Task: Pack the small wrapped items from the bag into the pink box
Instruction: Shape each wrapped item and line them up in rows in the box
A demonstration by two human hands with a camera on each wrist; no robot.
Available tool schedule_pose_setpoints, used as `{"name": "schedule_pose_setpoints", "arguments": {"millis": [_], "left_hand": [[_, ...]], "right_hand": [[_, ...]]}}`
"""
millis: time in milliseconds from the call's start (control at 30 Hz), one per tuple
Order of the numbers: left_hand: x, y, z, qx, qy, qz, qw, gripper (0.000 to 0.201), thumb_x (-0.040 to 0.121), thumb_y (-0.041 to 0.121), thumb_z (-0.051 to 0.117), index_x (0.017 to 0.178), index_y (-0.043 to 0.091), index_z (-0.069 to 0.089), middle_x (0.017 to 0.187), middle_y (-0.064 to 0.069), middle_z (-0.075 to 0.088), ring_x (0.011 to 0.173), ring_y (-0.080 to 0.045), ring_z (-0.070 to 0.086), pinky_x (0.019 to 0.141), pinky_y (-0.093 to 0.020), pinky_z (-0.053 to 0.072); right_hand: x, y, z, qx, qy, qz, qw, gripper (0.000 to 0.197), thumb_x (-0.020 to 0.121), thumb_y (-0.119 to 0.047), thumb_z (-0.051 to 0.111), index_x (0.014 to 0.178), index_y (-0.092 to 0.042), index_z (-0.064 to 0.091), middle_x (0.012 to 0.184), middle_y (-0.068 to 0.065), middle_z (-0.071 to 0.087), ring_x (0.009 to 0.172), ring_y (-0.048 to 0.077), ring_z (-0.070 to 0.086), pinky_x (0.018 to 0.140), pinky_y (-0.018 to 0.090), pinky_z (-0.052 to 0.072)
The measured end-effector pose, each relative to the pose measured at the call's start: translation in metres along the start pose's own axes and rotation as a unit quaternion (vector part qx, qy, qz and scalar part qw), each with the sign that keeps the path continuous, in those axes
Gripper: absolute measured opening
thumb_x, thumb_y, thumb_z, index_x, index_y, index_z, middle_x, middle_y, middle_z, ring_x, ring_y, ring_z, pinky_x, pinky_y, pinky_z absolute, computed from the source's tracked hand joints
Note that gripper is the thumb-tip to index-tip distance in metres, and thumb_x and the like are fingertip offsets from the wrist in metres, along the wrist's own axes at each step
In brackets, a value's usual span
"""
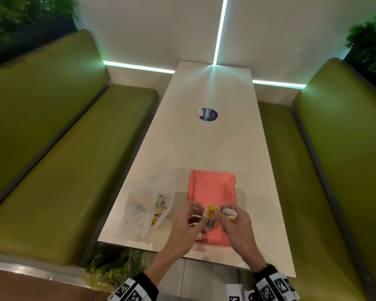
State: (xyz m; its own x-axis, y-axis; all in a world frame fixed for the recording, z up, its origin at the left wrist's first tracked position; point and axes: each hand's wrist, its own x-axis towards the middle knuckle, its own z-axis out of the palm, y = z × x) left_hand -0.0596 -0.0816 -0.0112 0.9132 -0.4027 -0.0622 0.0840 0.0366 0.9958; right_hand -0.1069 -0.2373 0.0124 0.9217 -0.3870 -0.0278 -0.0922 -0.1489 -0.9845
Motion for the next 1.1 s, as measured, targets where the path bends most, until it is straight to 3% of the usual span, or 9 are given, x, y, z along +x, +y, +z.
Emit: {"name": "schedule_pose_setpoints", "arguments": {"millis": [200,367,533,667,900,1000,1100], "left_hand": [[0.001,0.003,0.002,-0.006,0.014,0.019,1.000,0.021,0.092,0.012,0.070,0.106,0.012,0.054,0.091,-0.009,0.070,0.079,-0.027,0.071,0.067,-0.034,0.058],[0.002,-0.002,0.002,0.023,0.044,0.038,0.998,0.014,0.092,0.009,0.070,0.100,0.009,0.058,0.089,-0.004,0.070,0.080,-0.022,0.071,0.075,-0.040,0.059],[0.001,-0.003,0.001,0.046,0.039,0.042,0.997,0.012,0.091,0.014,0.071,0.098,0.011,0.062,0.087,-0.002,0.070,0.079,-0.016,0.068,0.070,-0.027,0.053],[0.003,-0.002,0.000,0.060,0.036,0.034,0.997,0.009,0.091,0.013,0.071,0.096,0.016,0.064,0.087,-0.001,0.071,0.081,-0.018,0.067,0.071,-0.030,0.053],[0.006,0.009,0.004,0.087,0.002,0.030,0.996,0.006,0.095,0.023,0.067,0.097,0.018,0.068,0.088,0.005,0.070,0.081,-0.015,0.068,0.069,-0.027,0.056],[0.009,0.011,0.004,0.114,-0.014,0.028,0.993,0.006,0.097,0.019,0.064,0.094,0.014,0.065,0.085,0.003,0.068,0.079,-0.012,0.067,0.069,-0.024,0.055],[0.007,0.009,0.002,0.151,-0.001,0.028,0.988,0.002,0.096,0.014,0.063,0.097,0.014,0.062,0.090,0.005,0.065,0.080,-0.003,0.063,0.069,-0.014,0.048]], "right_hand": [[-0.003,0.001,0.001,-0.008,-0.001,-0.002,1.000,0.004,0.089,-0.018,0.072,0.087,-0.020,0.069,0.070,0.002,0.065,0.057,0.011,0.054,0.054,0.030,0.046],[-0.011,0.001,0.004,-0.044,-0.051,0.016,0.998,0.004,0.088,-0.024,0.073,0.085,-0.023,0.071,0.068,-0.002,0.066,0.056,0.004,0.054,0.056,0.024,0.043],[-0.012,0.002,0.005,-0.068,-0.042,0.008,0.997,0.009,0.088,-0.021,0.074,0.080,-0.025,0.071,0.068,-0.008,0.067,0.060,0.005,0.056,0.059,0.021,0.044],[-0.012,-0.003,0.005,-0.077,-0.043,-0.001,0.996,0.003,0.089,-0.020,0.073,0.088,-0.023,0.072,0.075,-0.009,0.070,0.069,0.006,0.063,0.064,0.013,0.045],[-0.009,-0.007,0.001,-0.133,-0.060,-0.027,0.989,0.017,0.090,-0.012,0.069,0.081,-0.027,0.070,0.075,-0.012,0.070,0.071,0.006,0.063,0.063,0.012,0.044],[-0.008,-0.002,-0.003,-0.166,-0.061,-0.022,0.984,0.016,0.091,-0.015,0.068,0.081,-0.028,0.067,0.075,-0.013,0.069,0.073,0.007,0.064,0.064,0.016,0.047],[-0.004,0.016,-0.011,-0.254,-0.068,0.015,0.965,0.010,0.089,-0.026,0.068,0.081,-0.031,0.063,0.076,-0.011,0.066,0.072,0.010,0.060,0.066,0.032,0.051]]}}
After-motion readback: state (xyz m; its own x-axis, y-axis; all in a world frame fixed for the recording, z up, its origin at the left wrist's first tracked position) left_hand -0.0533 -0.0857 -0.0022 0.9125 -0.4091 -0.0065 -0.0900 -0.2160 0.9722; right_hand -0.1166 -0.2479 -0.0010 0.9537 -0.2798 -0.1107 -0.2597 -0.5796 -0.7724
